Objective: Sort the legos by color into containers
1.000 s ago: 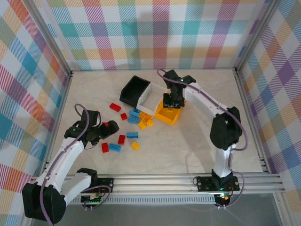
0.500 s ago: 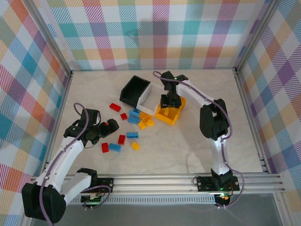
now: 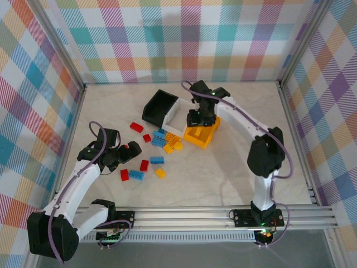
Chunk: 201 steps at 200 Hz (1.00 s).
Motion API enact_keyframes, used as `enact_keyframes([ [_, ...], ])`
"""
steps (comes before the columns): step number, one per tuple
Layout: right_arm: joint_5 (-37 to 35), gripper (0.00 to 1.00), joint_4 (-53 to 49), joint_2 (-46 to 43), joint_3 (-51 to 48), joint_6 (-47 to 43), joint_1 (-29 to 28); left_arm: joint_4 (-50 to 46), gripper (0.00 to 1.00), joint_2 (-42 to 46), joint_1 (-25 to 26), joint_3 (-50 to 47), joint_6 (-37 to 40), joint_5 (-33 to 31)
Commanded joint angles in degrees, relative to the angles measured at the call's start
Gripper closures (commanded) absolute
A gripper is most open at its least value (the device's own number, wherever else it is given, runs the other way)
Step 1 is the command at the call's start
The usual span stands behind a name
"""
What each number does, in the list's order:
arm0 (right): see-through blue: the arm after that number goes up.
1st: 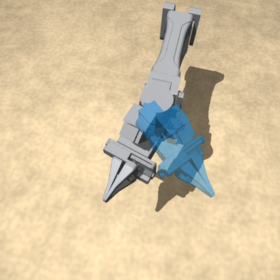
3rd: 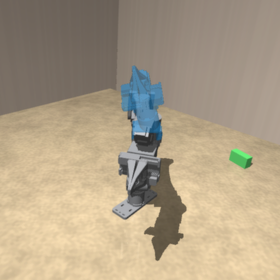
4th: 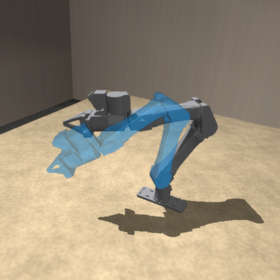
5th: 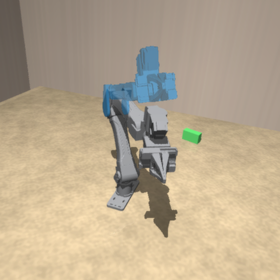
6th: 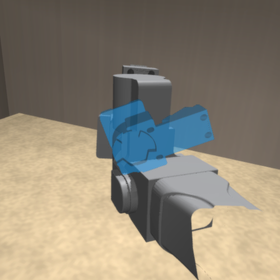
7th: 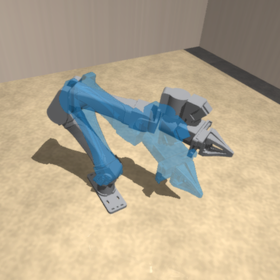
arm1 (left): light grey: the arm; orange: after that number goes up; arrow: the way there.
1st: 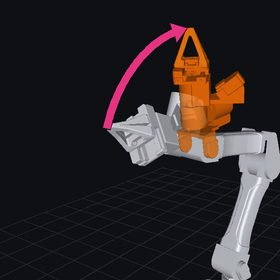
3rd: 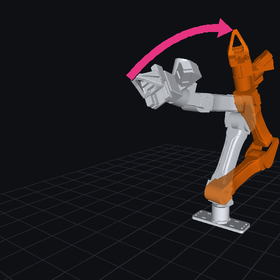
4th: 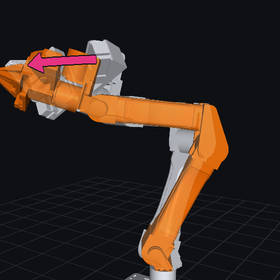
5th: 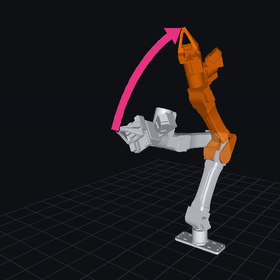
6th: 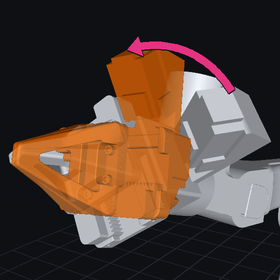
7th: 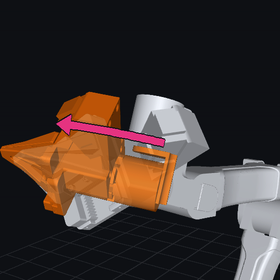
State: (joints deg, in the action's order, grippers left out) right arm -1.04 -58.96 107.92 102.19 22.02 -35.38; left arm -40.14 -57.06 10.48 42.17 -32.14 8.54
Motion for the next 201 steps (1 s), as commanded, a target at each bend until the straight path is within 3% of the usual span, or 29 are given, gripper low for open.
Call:
enact_keyframes([
  [1,4.7,0.49,1.3,-4.6,-5.8,-2.7,-5.6,0.7,0.0,0.2,0.7,1.4,-0.4,0.4],
  [40,7.0,0.46,8.2,-6.7,-16.7,-5.9,-17.4,-3.7,0.0,2.1,0.6,2.0,-2.6,-5.6],
  [87,5.9,0.42,13.5,-1.1,-19.0,-6.9,-25.1,-9.5,0.0,3.9,-0.3,2.1,-6.8,-10.5],
  [201,0.2,0.36,13.6,14.1,-9.1,-10.8,-27.1,-13.4,0.0,5.1,-2.9,3.6,-6.4,-10.8],
])
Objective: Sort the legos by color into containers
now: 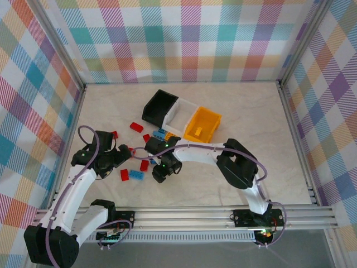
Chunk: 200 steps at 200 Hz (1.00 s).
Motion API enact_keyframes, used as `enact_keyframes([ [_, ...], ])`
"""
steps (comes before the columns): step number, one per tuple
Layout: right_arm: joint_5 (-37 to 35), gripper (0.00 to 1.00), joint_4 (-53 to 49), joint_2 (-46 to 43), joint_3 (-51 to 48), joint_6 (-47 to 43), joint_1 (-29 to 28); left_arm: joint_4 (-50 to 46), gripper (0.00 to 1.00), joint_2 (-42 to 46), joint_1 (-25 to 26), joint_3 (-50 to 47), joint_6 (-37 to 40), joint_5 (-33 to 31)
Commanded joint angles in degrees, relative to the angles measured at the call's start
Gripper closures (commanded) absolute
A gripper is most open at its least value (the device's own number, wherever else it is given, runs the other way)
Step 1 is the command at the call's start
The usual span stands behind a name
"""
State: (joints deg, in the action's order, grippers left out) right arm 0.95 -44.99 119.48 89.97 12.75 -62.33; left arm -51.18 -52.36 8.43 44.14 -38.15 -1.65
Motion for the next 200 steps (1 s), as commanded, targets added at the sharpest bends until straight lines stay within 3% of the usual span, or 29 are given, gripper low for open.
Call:
enact_keyframes([
  [1,-1.8,0.36,-0.3,2.8,3.2,-1.6,-0.2,-2.3,0.0,0.4,-0.9,1.6,-0.4,-0.6],
  [43,-4.0,0.36,-1.6,6.5,6.3,-1.5,-0.1,-2.8,0.0,0.4,-1.2,1.6,-0.3,-0.5],
  [86,-7.0,0.45,-2.5,8.0,7.3,-1.8,-0.1,-3.4,0.0,0.5,-1.5,1.7,0.2,-0.6],
  [152,-8.6,0.68,-1.8,3.6,3.9,-1.1,-0.1,-1.7,0.0,-0.5,-1.6,0.8,-0.5,0.7],
  [200,-9.3,0.69,-5.1,-4.7,1.6,1.5,0.5,-1.2,0.0,-1.7,-1.5,2.2,0.8,0.7],
])
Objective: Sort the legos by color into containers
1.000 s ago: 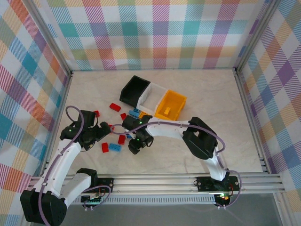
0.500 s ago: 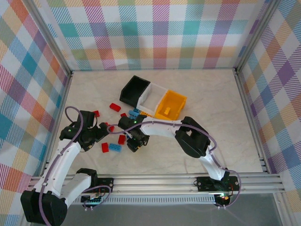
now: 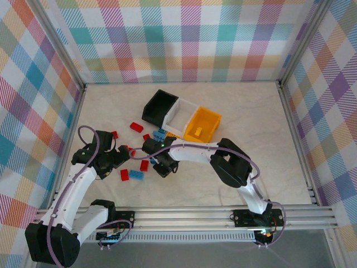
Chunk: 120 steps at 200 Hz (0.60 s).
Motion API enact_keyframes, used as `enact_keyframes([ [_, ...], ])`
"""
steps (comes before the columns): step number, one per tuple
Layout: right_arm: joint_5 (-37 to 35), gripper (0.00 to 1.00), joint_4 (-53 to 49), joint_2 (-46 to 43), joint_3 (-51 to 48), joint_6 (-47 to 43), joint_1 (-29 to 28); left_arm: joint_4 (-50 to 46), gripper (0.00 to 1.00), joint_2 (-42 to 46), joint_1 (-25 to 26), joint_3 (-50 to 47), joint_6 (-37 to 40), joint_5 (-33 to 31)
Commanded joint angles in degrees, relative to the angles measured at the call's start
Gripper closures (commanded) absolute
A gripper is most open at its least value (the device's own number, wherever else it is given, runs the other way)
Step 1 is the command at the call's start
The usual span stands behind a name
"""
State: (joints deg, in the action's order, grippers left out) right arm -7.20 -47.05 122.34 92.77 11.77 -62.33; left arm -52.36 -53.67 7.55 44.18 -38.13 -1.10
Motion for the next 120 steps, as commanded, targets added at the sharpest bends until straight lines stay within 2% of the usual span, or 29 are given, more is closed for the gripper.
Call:
enact_keyframes([
  [1,-1.1,0.69,-3.2,-7.8,-1.3,2.6,0.5,0.0,0.0,-0.5,-0.6,2.2,0.8,0.1],
  [34,1.2,0.68,-5.5,-18.0,-3.4,7.0,7.0,0.9,0.0,-2.3,-0.7,3.8,2.2,0.3],
  [59,2.5,0.68,-7.9,-20.2,-1.6,8.2,15.0,2.1,0.0,-3.8,-0.7,4.2,2.6,1.0],
  [85,3.4,0.69,-11.2,-16.2,3.6,9.2,23.3,2.8,0.0,-5.0,-0.6,5.0,3.3,1.3],
  [120,3.9,0.69,-14.1,-7.6,11.5,9.8,29.6,1.9,0.0,-6.3,-0.6,6.9,5.1,0.6],
])
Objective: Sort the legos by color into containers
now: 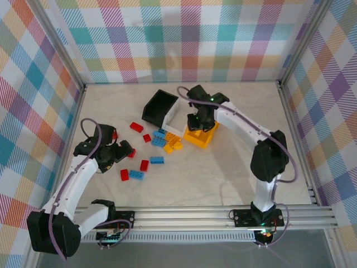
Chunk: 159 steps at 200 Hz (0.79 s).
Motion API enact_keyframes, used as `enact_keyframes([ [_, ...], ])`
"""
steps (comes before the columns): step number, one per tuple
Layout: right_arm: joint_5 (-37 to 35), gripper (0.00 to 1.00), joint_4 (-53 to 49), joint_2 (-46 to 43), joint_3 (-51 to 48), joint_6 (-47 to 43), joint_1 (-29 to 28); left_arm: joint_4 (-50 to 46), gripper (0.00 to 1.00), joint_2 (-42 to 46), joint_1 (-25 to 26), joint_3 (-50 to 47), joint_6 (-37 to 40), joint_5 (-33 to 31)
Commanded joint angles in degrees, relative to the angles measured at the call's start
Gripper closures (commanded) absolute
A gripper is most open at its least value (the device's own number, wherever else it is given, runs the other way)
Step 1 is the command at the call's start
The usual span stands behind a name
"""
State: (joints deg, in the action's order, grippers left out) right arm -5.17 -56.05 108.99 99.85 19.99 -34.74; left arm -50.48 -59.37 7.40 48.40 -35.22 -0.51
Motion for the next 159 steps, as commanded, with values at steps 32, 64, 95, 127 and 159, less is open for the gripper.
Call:
enact_keyframes([
  [32,2.3,0.69,-6.0,11.7,8.4,2.0,4.9,-0.6,0.0,-1.1,-0.8,3.1,2.0,-0.9],
  [64,2.6,0.66,-6.0,15.2,10.6,1.6,6.0,-0.6,0.0,-0.6,-2.1,3.0,1.2,-0.9],
  [95,2.8,0.58,-5.9,16.3,11.4,1.3,6.3,-0.6,0.0,-1.2,-3.3,3.1,1.5,-0.7],
  [127,2.0,0.5,-5.9,15.0,11.2,0.9,6.4,-0.6,0.0,-1.5,-3.9,3.3,1.4,-1.0],
  [159,2.0,0.46,-6.9,10.6,11.7,1.1,6.2,-0.5,0.0,-2.4,-5.5,4.4,2.5,-2.4],
])
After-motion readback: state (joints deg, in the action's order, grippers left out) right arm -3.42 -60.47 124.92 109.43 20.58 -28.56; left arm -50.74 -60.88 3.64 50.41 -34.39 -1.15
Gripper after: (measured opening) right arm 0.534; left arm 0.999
